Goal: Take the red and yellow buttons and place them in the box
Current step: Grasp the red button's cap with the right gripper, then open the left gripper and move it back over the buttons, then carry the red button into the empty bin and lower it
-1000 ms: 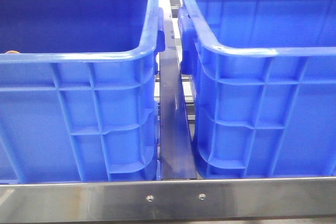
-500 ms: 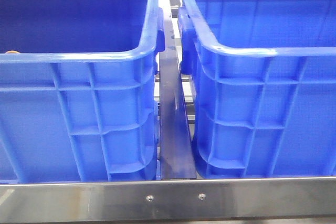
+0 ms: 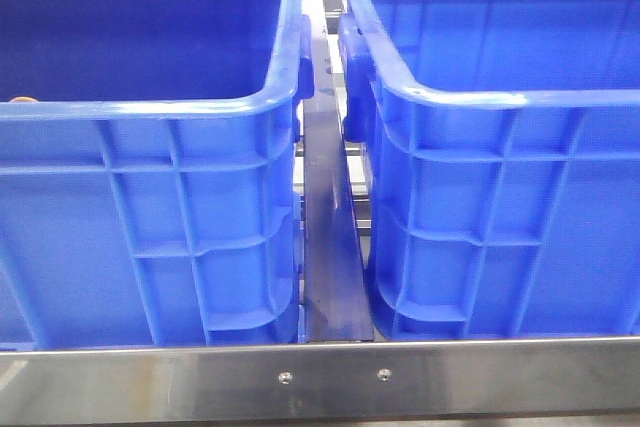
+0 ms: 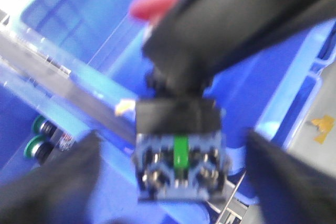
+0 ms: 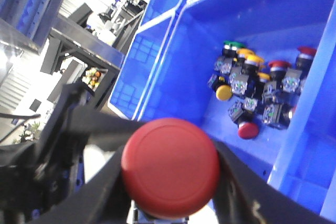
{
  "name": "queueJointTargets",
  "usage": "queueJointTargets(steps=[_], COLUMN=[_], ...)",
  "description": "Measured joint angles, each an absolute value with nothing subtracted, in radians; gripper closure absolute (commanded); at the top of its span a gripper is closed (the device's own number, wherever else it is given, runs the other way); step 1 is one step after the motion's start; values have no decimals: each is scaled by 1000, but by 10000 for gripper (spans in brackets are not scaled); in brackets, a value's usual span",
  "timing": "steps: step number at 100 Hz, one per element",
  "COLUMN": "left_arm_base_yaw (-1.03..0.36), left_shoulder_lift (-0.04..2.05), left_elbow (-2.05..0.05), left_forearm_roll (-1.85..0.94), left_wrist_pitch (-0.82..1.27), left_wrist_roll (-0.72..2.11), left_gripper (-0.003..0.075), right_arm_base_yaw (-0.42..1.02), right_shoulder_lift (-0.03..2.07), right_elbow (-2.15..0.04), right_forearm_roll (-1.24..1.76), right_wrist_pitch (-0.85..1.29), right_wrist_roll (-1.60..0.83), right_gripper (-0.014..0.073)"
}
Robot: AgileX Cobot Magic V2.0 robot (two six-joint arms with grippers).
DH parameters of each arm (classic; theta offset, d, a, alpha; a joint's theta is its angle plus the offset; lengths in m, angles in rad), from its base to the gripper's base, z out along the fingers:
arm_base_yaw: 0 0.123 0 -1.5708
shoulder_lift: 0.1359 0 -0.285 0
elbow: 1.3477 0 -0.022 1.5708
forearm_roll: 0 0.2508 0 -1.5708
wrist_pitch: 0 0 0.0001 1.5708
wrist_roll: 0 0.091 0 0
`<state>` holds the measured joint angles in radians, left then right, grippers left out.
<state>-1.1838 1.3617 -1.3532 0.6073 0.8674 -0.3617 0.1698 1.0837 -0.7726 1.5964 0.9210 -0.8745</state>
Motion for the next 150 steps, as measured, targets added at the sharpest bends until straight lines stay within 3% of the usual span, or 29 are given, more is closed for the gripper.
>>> queueJointTargets(steps=[32, 52, 127, 150], left_arm_base_yaw=[-1180, -1093, -271, -170], left_shoulder_lift=[1356, 1291, 763, 693], left_elbow=[-1353, -1337, -824, -711], left_forearm_roll=[651, 659, 571, 504], left_wrist_pitch=[934, 936, 864, 829], left_wrist_roll=[-437, -504, -642, -613], left_gripper=[48, 48, 48, 48], right_arm_base_yaw=[170, 170, 170, 170], right_shoulder_lift=[1084, 1084, 1084, 1084], right_elbow=[-773, -773, -773, -773], right_forearm_roll=[1597, 1601, 1533, 1531], right_wrist_pitch=[806, 662, 404, 355], right_wrist_roll=[-923, -987, -1047, -1083], right_gripper=[428, 428, 428, 428])
